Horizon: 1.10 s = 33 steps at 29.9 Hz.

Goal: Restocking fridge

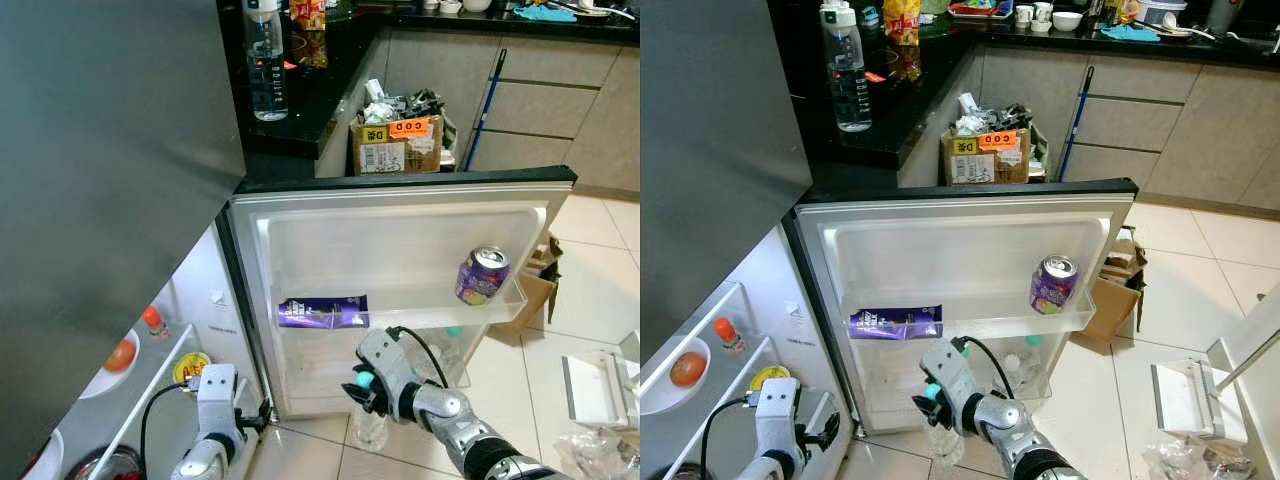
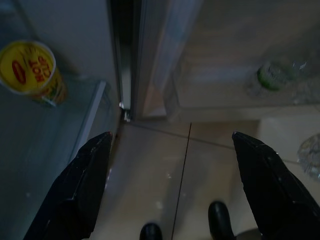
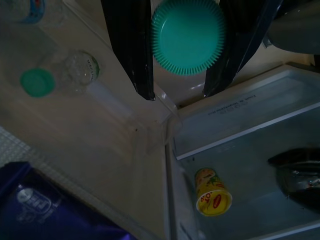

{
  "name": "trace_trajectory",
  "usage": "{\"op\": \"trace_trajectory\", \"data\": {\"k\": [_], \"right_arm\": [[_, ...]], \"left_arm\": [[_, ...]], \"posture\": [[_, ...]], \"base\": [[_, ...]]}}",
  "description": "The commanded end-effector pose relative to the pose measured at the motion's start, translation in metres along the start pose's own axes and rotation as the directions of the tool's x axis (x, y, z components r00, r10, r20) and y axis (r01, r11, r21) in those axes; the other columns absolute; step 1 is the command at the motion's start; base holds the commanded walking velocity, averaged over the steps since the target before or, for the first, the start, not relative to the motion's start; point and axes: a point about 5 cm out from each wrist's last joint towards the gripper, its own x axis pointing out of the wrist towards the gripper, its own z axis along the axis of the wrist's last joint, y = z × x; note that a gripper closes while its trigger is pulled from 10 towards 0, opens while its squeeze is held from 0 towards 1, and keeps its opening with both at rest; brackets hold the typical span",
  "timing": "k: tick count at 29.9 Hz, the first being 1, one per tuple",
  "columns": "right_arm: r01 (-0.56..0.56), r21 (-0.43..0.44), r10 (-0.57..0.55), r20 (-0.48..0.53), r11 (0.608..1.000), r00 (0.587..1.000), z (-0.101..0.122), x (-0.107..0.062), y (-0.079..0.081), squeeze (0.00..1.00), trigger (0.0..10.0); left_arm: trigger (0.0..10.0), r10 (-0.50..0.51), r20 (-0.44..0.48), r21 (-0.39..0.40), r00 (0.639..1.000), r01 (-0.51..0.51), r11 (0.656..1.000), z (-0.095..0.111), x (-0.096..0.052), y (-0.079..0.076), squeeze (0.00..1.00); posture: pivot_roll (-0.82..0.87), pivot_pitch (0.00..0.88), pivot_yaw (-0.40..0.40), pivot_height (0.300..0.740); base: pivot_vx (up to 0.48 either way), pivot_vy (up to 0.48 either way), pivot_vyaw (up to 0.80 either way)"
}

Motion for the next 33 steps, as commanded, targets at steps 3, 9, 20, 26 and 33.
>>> {"op": "trace_trajectory", "data": {"k": [3, 9, 20, 26, 33], "right_arm": [[-0.003, -0.002, 0.003, 0.014, 1.0, 1.0, 0.004, 0.001, -0.001, 0.0, 10.0], [-0.001, 0.005, 0.0, 0.023, 1.0, 1.0, 0.005, 0.001, -0.001, 0.0, 10.0], [0.022, 0.019, -0.023, 0.071, 1.0, 0.997, 0.016, 0.0, -0.011, 0.0, 10.0], [0.03, 0.034, -0.034, 0.155, 0.999, 0.987, 0.03, -0.002, -0.019, 0.0, 10.0], [0.026, 0.026, -0.031, 0.233, 0.999, 0.972, 0.05, -0.003, -0.029, 0.0, 10.0]], "left_arm": [[10.0, -0.001, -0.03, 0.029, 1.0, 0.002, 1.0, -0.01, -0.006, 0.004, 0.0], [10.0, 0.004, -0.04, 0.023, 0.999, -0.003, 1.0, -0.016, -0.011, 0.008, 0.0], [10.0, -0.018, 0.005, -0.018, 1.0, 0.018, 1.0, -0.011, -0.012, 0.012, 0.0], [10.0, -0.09, 0.099, -0.017, 0.991, 0.092, 0.996, 0.01, -0.004, 0.005, 0.0], [10.0, -0.204, 0.205, 0.015, 0.957, 0.206, 0.979, 0.037, 0.006, -0.007, 0.0]], "posture": [[-0.05, 0.0, -0.012, 0.69], [-0.05, 0.0, -0.015, 0.665], [-0.05, 0.0, -0.014, 0.615], [-0.05, 0.0, -0.015, 0.605], [-0.05, 0.0, -0.019, 0.605]], "base": [[0.0, 0.0, 0.0], [0.0, 0.0, 0.0], [0.0, 0.0, 0.0], [0.0, 0.0, 0.0], [0.0, 0.0, 0.0]]}}
